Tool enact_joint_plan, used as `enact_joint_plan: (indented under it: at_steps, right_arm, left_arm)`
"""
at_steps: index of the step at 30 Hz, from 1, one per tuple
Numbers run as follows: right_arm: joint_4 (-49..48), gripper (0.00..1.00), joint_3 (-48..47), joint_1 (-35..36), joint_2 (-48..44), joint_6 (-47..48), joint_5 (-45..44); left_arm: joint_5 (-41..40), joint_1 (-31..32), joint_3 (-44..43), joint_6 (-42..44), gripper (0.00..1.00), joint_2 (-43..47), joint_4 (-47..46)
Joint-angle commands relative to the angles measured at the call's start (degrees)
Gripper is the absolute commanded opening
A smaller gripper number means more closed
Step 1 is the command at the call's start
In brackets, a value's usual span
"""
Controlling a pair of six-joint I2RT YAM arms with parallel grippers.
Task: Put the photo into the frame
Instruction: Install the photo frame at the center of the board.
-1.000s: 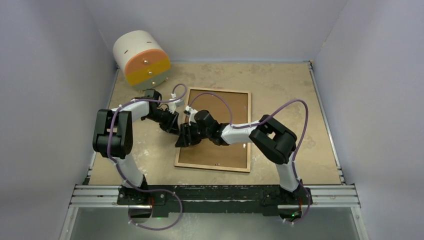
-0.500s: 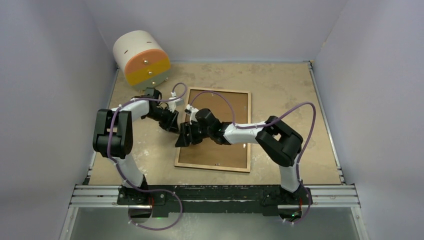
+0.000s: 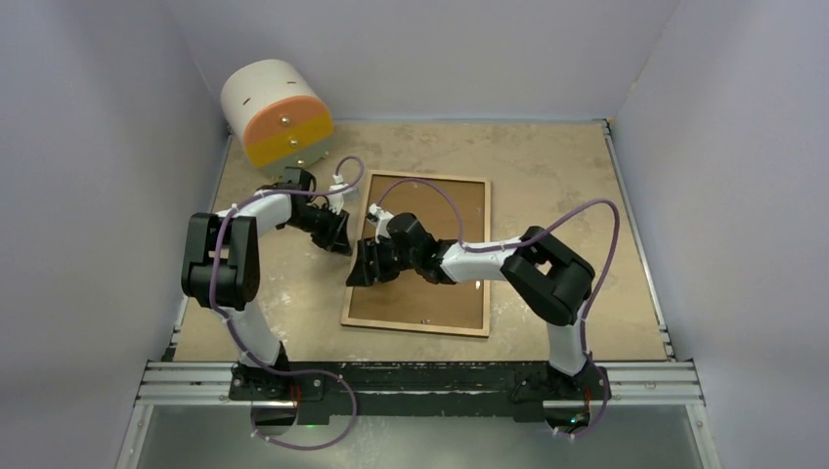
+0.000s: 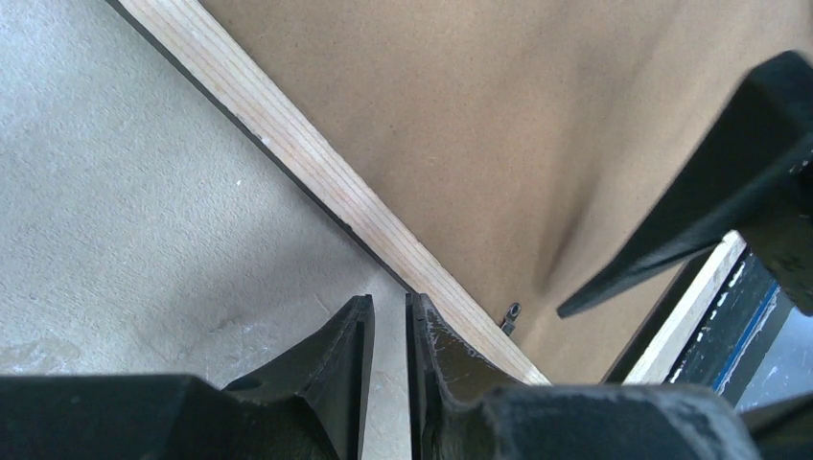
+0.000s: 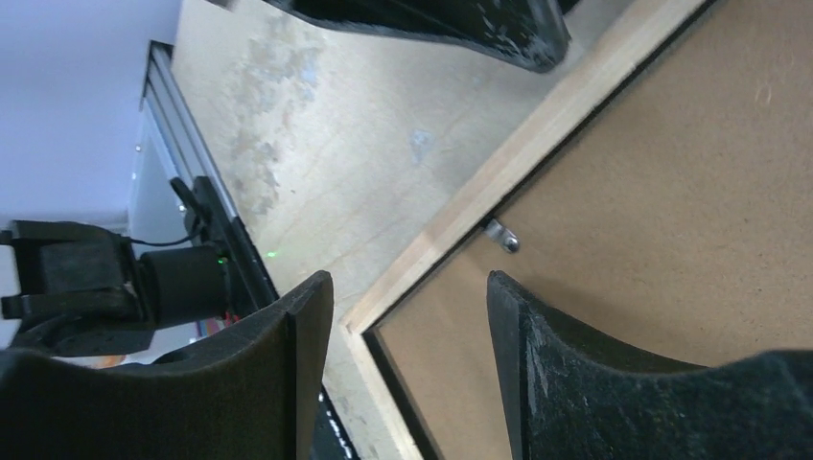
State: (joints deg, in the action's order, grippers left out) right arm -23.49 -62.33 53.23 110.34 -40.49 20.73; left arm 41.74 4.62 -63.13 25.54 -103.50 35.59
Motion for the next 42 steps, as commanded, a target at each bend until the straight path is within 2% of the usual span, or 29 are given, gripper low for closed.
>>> enact_joint_plan:
  at_steps: [1, 4, 6, 10, 18, 29, 42]
  right_arm:
    - [-1.74, 0.62, -0.14, 0.03, 1.92, -0.58, 1.34]
    - [0.08, 0.62, -0.56, -0.67, 0.75, -0.53, 1.40]
    - [1.39, 0.62, -1.15, -2.73, -1.37, 0.58, -0.53]
    - [1.64, 0.66, -2.84, -8.00, -3.03, 1.23, 1.23]
    - [4.24, 0.66, -10.94, -15.47, 3.45, 1.43, 4.01]
    - [9.36, 0.64, -27.03, -16.91, 17.05, 3.14, 4.29]
    - [11.24, 0.61, -34.24, -17.01, 23.18, 4.20, 3.26]
  left_arm:
    - [1.58, -0.32, -1.12, -0.46, 0.21, 0.00, -0.99]
    - [1.37, -0.30, -1.81, -1.20, 0.21, -0.77, -1.07]
    - [1.24, -0.52, -3.04, -2.14, 0.21, -1.17, -1.08]
    - [1.37, -1.02, -5.64, -4.87, 0.21, -2.56, -2.53]
    - [3.89, -1.07, -9.27, -9.29, 0.22, -7.47, -5.56]
    - [6.41, -1.06, -10.59, -9.02, 0.22, -10.00, -5.23]
    - [5.72, -1.02, -9.82, -8.14, 0.21, -11.15, -5.51]
